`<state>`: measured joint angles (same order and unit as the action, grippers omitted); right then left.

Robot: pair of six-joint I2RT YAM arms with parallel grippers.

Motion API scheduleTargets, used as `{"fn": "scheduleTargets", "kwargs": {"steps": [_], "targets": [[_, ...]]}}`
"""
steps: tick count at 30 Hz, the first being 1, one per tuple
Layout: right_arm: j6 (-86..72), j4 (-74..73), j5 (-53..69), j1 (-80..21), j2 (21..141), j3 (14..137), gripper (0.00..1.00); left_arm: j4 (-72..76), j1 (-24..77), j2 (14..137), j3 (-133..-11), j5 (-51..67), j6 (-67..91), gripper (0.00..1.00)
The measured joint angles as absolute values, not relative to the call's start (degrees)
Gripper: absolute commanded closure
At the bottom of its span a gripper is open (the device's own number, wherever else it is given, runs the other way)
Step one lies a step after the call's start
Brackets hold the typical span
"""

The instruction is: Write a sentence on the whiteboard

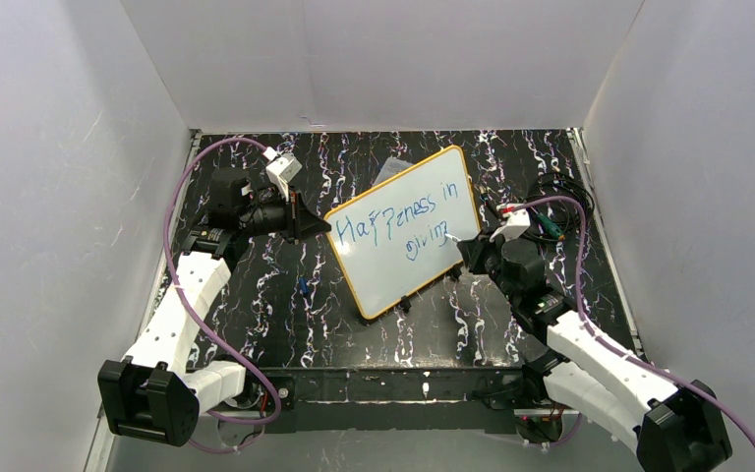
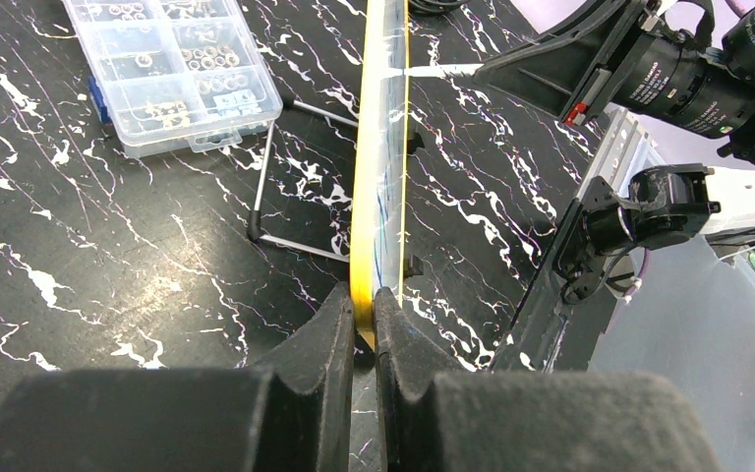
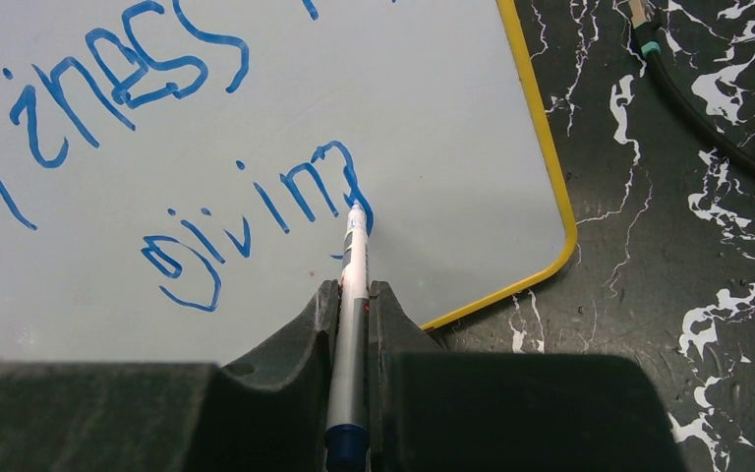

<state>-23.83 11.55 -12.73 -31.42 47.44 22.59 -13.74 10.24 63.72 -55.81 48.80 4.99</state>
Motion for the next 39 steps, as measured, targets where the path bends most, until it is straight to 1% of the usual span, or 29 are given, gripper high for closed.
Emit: {"fn": "scheduleTargets", "kwargs": {"steps": [11,39], "targets": [[-23.5,13.8,-13.0,-31.4,50.0,24.6,0.99,-13.9,10.2,63.7,-55.8,48.8,5.1,1.0],[-23.8,15.7,-12.1,-31.4,50.1,25.0,0.99,-13.9,10.2,63.7,-55.8,48.8,5.1,1.0]]}}
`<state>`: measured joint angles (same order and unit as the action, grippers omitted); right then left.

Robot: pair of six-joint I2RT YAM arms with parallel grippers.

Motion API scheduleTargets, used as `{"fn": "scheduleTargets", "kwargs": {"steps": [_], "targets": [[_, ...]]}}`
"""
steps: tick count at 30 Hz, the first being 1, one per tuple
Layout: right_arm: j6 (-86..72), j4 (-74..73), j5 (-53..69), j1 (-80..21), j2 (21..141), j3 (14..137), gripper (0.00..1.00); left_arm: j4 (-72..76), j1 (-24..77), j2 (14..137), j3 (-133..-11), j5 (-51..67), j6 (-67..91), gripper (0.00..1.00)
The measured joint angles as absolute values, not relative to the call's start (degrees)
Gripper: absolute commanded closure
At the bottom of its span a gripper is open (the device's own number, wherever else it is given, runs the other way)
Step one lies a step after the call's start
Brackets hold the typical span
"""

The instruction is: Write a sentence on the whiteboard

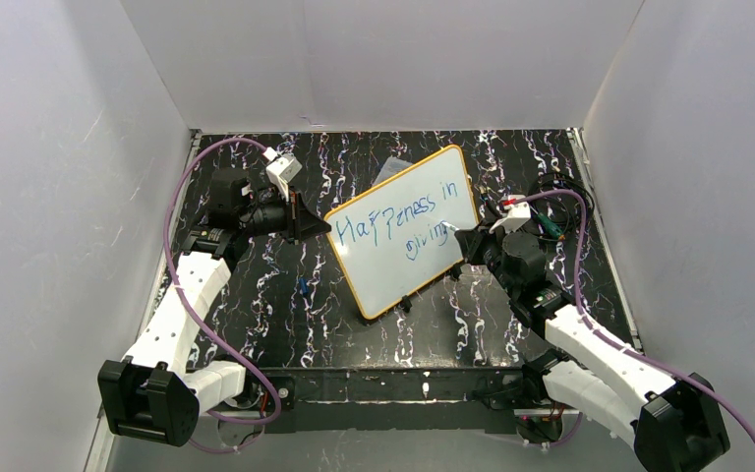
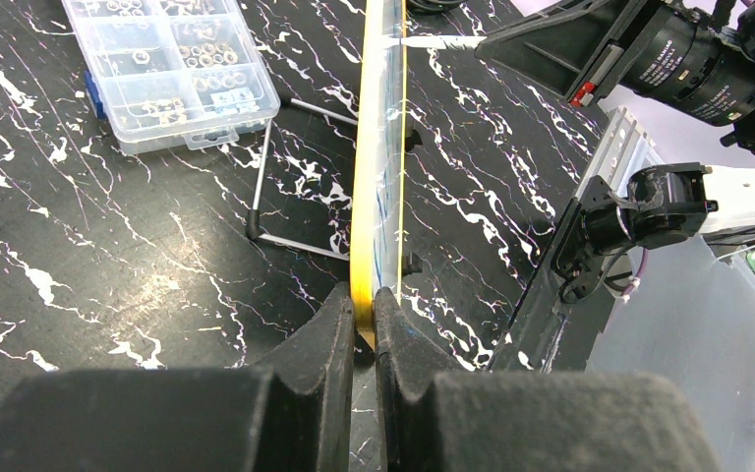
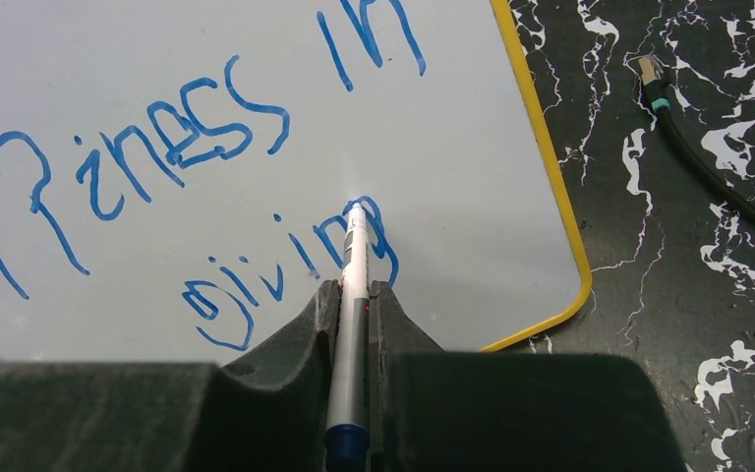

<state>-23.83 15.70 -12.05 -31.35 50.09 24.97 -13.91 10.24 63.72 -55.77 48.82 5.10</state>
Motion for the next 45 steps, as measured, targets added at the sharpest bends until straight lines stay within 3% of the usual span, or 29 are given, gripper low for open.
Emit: {"fn": "scheduleTargets", "kwargs": {"steps": [45], "targets": [[-24.3,10.3,-15.1,-31.4,44.2,22.2,0.99,-13.8,10.2,63.7,-55.8,48.9,5.1,1.0]]}}
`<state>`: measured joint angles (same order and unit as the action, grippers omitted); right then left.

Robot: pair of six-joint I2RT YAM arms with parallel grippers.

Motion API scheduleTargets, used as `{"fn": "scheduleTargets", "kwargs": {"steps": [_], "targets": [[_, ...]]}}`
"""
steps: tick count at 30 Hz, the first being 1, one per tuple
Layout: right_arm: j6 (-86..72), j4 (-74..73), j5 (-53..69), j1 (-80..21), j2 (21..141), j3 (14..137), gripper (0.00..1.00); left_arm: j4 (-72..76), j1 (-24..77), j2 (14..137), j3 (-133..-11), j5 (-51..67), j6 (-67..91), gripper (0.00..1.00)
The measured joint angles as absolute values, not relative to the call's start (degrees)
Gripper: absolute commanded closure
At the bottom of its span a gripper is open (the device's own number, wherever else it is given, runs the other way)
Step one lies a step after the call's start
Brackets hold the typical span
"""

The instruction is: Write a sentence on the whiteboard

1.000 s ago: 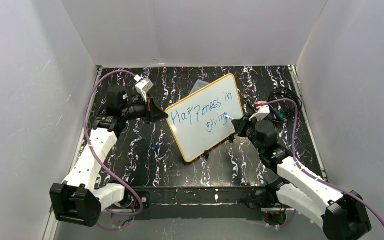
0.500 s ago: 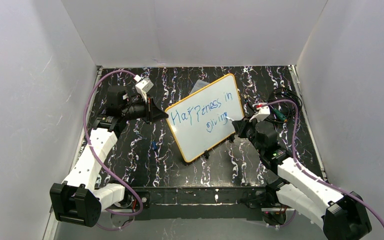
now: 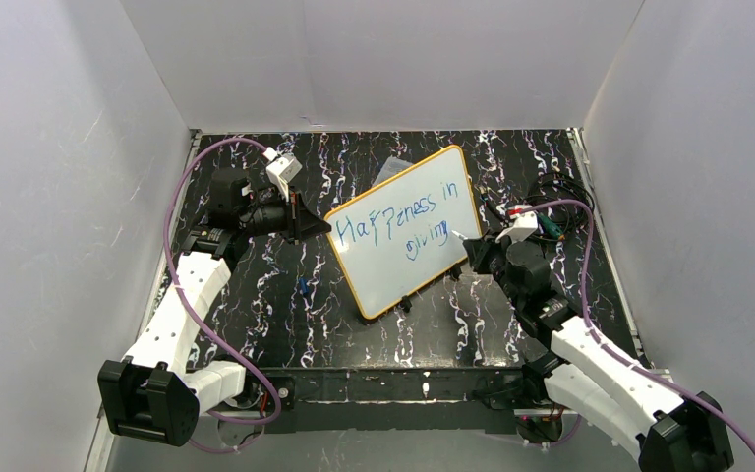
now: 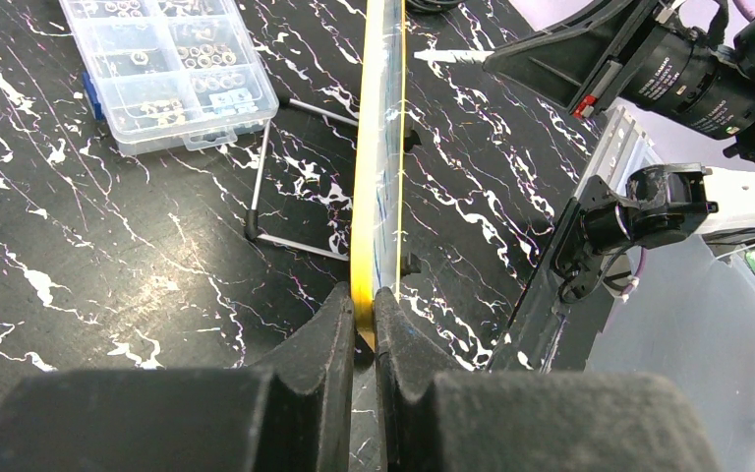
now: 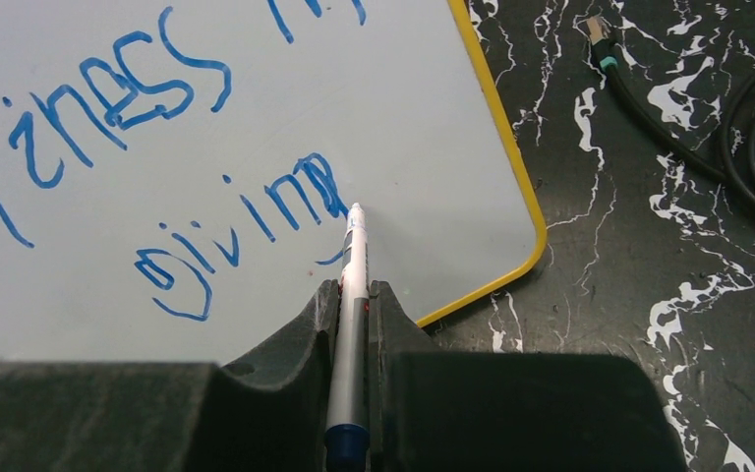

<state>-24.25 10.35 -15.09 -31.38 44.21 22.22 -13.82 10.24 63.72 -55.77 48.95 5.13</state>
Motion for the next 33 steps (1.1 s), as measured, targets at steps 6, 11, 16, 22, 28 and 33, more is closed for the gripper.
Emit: {"fn": "scheduleTargets", "kwargs": {"steps": [6,11,16,22,28,33], "targets": [[-23.6,10.7,-16.9,-31.4,45.2,22.2,0.99,-13.8,10.2,63.7,-55.8,49.0,5.1,1.0],[-23.4,12.2,-17.3,-31.4,47.6,22.2,0.99,-13.8,10.2,63.7,-55.8,49.0,5.1,1.0],[-22.9,14.4,-17.6,-31.4,49.4,22.2,0.99,-13.8,10.2,63.7,-55.8,49.0,5.1,1.0],[-22.5,15.8,-17.7,-31.4,50.0,22.2,0.99,-13.8,10.2,63.7,-55.7,49.1,5.1,1.0],[-22.5,14.1,-17.5,-31.4,48.2,22.3,0.99,-13.9,10.2,63.7,-55.7,49.0,5.1,1.0],[-22.5,6.2,-17.8,-31.4,40.2,23.7,0.99,-14.6,10.3,63.4,-55.7,47.8,5.0,0.7]]}}
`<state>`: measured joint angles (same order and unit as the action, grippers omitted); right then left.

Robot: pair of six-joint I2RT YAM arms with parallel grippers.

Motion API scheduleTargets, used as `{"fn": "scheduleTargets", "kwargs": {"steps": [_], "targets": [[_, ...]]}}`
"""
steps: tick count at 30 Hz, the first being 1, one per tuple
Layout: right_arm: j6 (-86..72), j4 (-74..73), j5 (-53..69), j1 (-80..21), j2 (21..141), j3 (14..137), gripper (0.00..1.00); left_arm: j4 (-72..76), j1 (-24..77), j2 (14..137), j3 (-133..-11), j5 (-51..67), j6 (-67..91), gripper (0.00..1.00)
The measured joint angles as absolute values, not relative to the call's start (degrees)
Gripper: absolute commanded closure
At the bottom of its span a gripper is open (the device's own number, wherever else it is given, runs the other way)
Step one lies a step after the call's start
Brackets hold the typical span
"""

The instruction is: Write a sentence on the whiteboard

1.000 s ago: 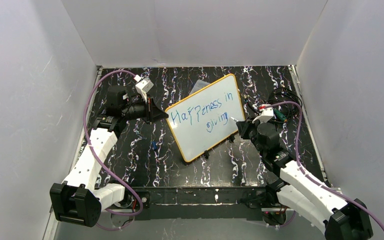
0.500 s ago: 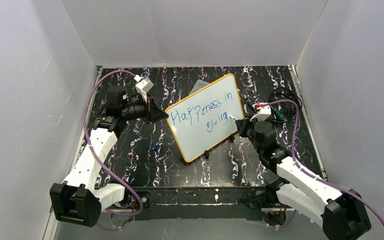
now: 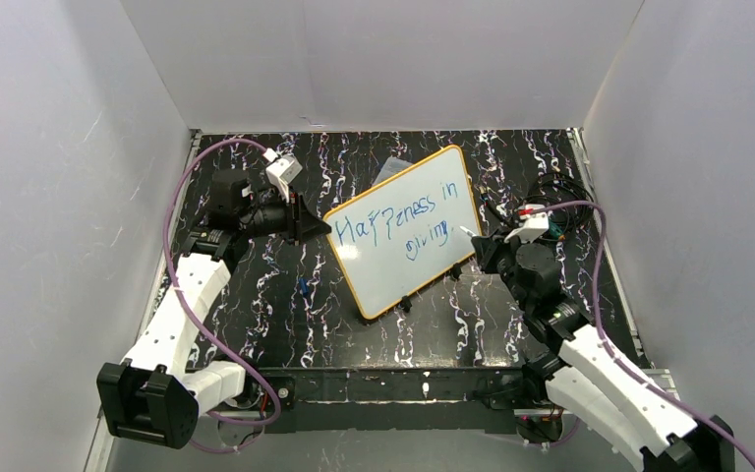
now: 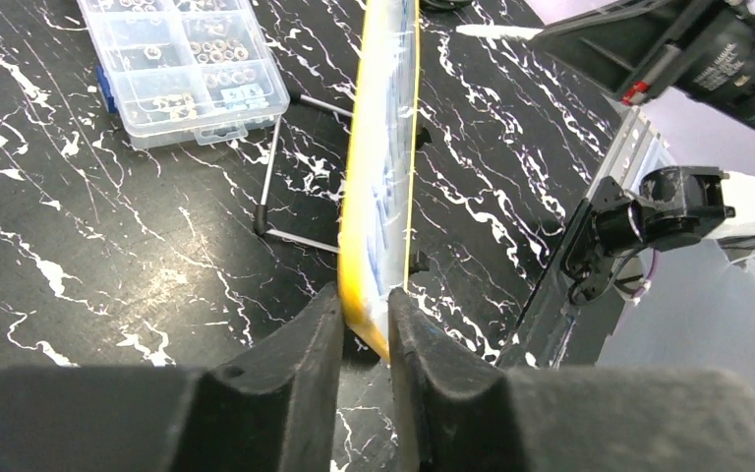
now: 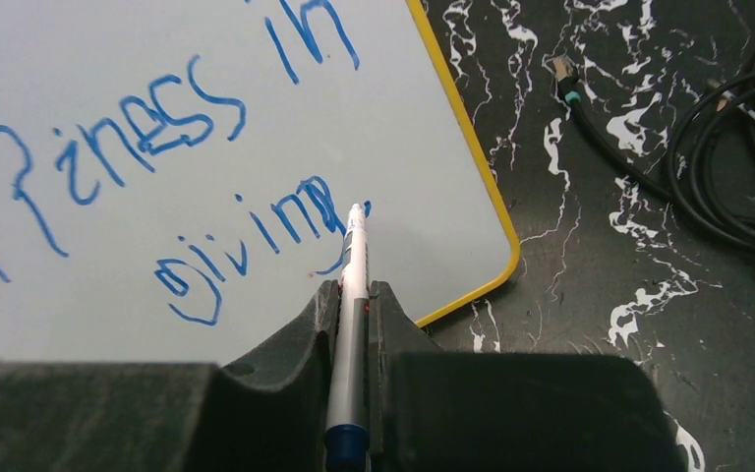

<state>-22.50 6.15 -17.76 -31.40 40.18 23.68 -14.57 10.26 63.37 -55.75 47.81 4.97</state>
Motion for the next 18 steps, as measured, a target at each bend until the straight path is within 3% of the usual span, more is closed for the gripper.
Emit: {"fn": "scheduleTargets", "kwargs": {"steps": [10,18], "targets": [[-21.3,-8.0,-13.9,-31.4,35.9,31.8,0.99,-16.7,10.3,58.4,-53.4,42.3,3.4,0.29],[-19.4,-14.5,-8.9,-31.4,36.7,35.1,0.99,-16.7,10.3,51.7,-49.9,38.7,4.2,0.21]]}}
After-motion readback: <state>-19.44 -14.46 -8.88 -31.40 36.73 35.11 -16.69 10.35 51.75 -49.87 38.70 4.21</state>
